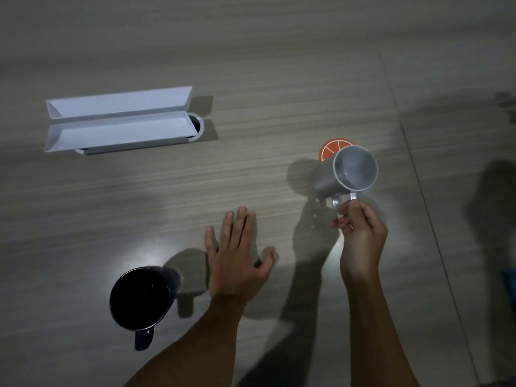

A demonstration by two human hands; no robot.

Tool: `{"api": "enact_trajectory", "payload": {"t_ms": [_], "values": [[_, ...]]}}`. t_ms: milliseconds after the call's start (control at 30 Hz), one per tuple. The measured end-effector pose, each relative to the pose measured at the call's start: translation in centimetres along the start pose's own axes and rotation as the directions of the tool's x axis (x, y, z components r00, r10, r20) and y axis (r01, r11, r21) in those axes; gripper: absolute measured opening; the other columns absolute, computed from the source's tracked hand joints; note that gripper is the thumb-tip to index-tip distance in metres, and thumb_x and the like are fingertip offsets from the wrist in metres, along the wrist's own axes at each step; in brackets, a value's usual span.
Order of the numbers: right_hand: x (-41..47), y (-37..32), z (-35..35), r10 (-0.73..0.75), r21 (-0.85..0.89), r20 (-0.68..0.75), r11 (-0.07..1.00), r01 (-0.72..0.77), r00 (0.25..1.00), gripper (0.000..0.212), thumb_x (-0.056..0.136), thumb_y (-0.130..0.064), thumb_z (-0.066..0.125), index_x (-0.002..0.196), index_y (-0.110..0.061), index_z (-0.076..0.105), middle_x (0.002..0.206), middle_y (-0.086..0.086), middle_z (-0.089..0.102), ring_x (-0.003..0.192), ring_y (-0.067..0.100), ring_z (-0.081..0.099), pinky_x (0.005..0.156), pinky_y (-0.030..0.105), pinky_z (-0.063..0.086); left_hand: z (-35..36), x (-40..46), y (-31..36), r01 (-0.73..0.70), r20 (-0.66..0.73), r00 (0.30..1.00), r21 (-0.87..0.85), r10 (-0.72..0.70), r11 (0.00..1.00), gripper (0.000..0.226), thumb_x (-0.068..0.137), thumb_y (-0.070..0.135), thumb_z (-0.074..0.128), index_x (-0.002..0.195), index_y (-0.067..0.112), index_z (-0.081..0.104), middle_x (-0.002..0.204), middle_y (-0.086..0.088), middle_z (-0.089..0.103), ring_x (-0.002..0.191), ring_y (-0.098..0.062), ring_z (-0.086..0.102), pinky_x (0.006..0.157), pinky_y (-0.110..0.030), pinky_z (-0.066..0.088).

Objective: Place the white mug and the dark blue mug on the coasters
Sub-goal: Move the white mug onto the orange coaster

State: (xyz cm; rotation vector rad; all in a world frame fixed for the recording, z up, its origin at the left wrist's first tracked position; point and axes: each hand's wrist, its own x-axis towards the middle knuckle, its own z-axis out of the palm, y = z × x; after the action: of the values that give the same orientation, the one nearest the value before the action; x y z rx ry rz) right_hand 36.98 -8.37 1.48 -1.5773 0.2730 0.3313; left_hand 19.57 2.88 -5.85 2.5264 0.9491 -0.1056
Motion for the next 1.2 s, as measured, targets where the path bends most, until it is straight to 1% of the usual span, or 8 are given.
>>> {"api": "enact_trajectory", "payload": {"t_ms": [133, 200, 467, 567, 700, 967, 1067, 1200], "values": [[2.3, -1.1, 0.8, -0.018, 0.062, -0.015, 0.998, 0.019, 1.0, 0.027, 0.096, -0.006, 0.054, 0.076, -0.017, 0.069, 0.071, -0.002, 0.064, 0.06, 0.01, 0.049, 0.059, 0.024, 0.05, 0.2, 0.1, 0.0, 0.007, -0.001, 1.0, 0.013, -0.007, 1.0, 0.082, 0.094, 0.064, 0.036, 0.163, 0.026, 0.011, 0.172, 0.006, 0.005, 0.158, -0.017, -0.004, 0.126, -0.056, -0.002], [3.3, -1.4, 1.3, -0.025, 0.06, -0.034, 0.998, 0.027, 0.999, 0.027, 0.096, -0.007, 0.055, 0.074, -0.015, 0.068, 0.069, -0.003, 0.065, 0.059, 0.012, 0.047, 0.059, 0.025, 0.05, 0.2, 0.1, -0.1, 0.009, 0.008, 1.0, 0.029, -0.009, 1.0, 0.082, 0.095, 0.065, 0.035, 0.163, 0.026, 0.01, 0.172, 0.006, 0.004, 0.158, -0.017, -0.005, 0.126, -0.054, -0.005], [5.6, -1.0, 2.3, -0.031, 0.058, -0.058, 0.998, 0.035, 0.998, 0.026, 0.095, -0.007, 0.055, 0.075, -0.016, 0.069, 0.071, -0.001, 0.068, 0.059, 0.01, 0.054, 0.06, 0.027, 0.052, 0.3, 0.2, 0.0, 0.019, 0.005, 1.0, 0.019, -0.02, 1.0, 0.082, 0.094, 0.063, 0.038, 0.163, 0.027, 0.012, 0.172, 0.007, 0.006, 0.158, -0.016, -0.004, 0.126, -0.057, -0.001], [6.0, -0.5, 2.3, -0.05, 0.024, -0.069, 0.998, 0.052, 0.996, 0.025, 0.094, -0.009, 0.056, 0.075, -0.017, 0.069, 0.073, 0.0, 0.067, 0.06, 0.01, 0.055, 0.06, 0.028, 0.051, 0.3, 0.2, 0.0, 0.017, 0.001, 1.0, 0.021, -0.017, 1.0, 0.081, 0.094, 0.063, 0.037, 0.163, 0.027, 0.013, 0.172, 0.006, 0.007, 0.158, -0.016, -0.003, 0.126, -0.056, -0.001], [6.2, -0.2, 2.1, -0.065, -0.022, -0.081, 0.998, 0.063, 0.995, 0.022, 0.094, -0.013, 0.057, 0.077, -0.02, 0.07, 0.074, -0.001, 0.069, 0.056, 0.007, 0.057, 0.063, 0.03, 0.053, 0.4, 0.2, -0.1, 0.016, 0.005, 1.0, 0.018, -0.016, 1.0, 0.081, 0.095, 0.063, 0.036, 0.163, 0.027, 0.012, 0.172, 0.006, 0.006, 0.158, -0.016, -0.003, 0.126, -0.056, -0.002], [6.2, 0.1, 1.9, -0.075, -0.034, -0.106, 0.997, 0.072, 0.991, 0.022, 0.094, -0.013, 0.055, 0.077, -0.019, 0.069, 0.072, -0.003, 0.069, 0.058, 0.011, 0.055, 0.061, 0.028, 0.053, 0.4, 0.2, 0.0, 0.013, 0.003, 1.0, 0.013, -0.014, 1.0, 0.08, 0.095, 0.062, 0.037, 0.163, 0.026, 0.014, 0.172, 0.006, 0.007, 0.159, -0.017, -0.002, 0.125, -0.058, 0.001], [6.4, 0.0, 1.9, -0.074, -0.029, -0.106, 0.997, 0.071, 0.992, 0.022, 0.094, -0.013, 0.056, 0.078, -0.018, 0.07, 0.072, -0.003, 0.069, 0.058, 0.01, 0.056, 0.061, 0.028, 0.054, 0.4, 0.2, 0.0, 0.014, 0.003, 1.0, 0.012, -0.014, 1.0, 0.08, 0.095, 0.061, 0.038, 0.163, 0.026, 0.014, 0.172, 0.006, 0.007, 0.159, -0.017, -0.002, 0.125, -0.058, 0.001], [6.7, 0.1, 1.8, -0.076, -0.033, -0.107, 0.997, 0.073, 0.991, 0.025, 0.094, -0.013, 0.055, 0.075, -0.021, 0.07, 0.069, -0.005, 0.068, 0.056, 0.01, 0.055, 0.061, 0.03, 0.053, 0.6, 0.2, -0.2, 0.011, -0.002, 1.0, 0.016, -0.011, 1.0, 0.08, 0.095, 0.061, 0.04, 0.163, 0.025, 0.014, 0.172, 0.005, 0.008, 0.159, -0.018, -0.001, 0.125, -0.057, 0.0]]}}
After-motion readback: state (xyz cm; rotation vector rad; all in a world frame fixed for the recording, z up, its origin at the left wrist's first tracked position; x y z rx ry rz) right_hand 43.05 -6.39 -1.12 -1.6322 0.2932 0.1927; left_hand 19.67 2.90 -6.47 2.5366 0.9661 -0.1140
